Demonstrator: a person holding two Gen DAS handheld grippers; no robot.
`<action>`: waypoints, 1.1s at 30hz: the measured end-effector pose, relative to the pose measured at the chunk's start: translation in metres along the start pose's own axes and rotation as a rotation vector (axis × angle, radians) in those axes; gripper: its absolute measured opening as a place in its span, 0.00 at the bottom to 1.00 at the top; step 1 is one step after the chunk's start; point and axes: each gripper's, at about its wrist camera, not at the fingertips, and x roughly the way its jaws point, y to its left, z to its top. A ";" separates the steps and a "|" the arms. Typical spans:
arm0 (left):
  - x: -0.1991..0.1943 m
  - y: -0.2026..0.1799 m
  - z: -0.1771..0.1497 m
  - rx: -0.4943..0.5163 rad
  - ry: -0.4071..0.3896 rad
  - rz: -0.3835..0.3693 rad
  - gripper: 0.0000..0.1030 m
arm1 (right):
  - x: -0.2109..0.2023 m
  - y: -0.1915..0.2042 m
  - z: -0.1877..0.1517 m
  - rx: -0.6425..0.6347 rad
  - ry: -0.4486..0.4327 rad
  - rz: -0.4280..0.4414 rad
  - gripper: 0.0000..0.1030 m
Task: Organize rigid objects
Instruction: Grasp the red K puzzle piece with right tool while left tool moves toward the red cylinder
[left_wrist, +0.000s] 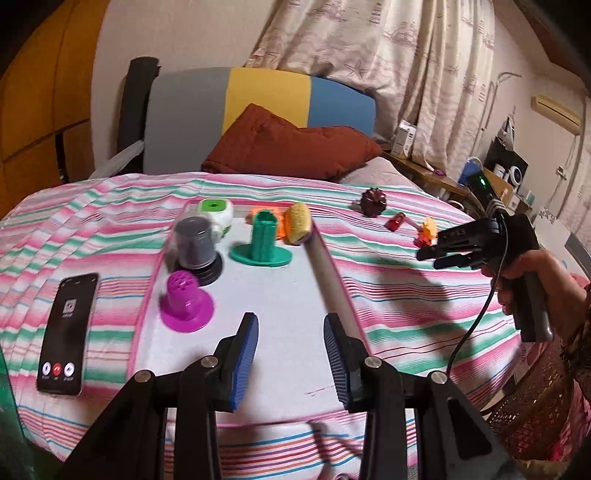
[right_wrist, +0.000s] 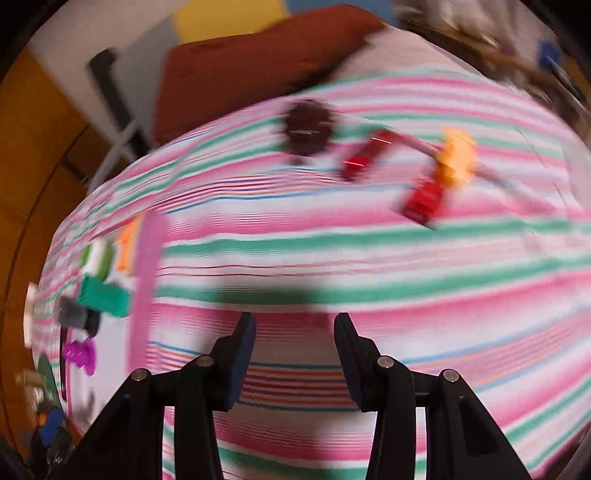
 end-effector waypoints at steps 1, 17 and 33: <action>0.002 -0.005 0.002 0.011 0.003 -0.006 0.36 | -0.002 -0.014 0.000 0.031 -0.003 -0.005 0.44; 0.029 -0.073 0.016 0.131 0.056 -0.095 0.36 | -0.004 -0.105 0.010 0.201 -0.034 -0.036 0.48; 0.041 -0.100 0.016 0.180 0.094 -0.111 0.36 | 0.025 -0.073 0.082 0.122 -0.141 -0.030 0.61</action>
